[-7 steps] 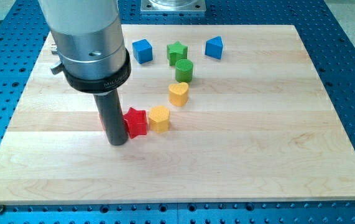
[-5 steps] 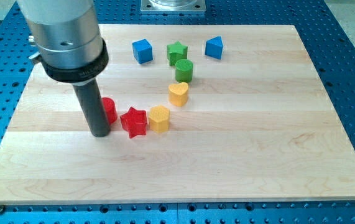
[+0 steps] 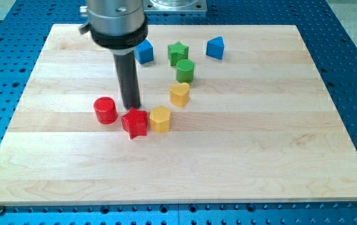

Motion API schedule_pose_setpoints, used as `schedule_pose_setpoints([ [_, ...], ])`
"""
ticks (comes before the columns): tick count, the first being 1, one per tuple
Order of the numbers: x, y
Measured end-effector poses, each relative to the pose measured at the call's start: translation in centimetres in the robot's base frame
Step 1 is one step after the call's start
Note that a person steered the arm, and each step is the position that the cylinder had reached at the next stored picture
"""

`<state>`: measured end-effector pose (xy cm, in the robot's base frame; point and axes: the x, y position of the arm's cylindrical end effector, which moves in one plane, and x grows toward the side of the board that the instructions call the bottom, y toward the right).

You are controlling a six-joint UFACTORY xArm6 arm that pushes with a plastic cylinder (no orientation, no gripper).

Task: Adjust the red blocks green blocks and cube in a circle

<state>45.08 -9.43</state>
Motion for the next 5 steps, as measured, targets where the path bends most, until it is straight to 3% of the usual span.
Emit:
schedule_pose_setpoints([
  [1,1.0,-3.7],
  [2,-0.6,-2.7],
  [3,-1.3,3.0],
  [5,-0.3,4.7],
])
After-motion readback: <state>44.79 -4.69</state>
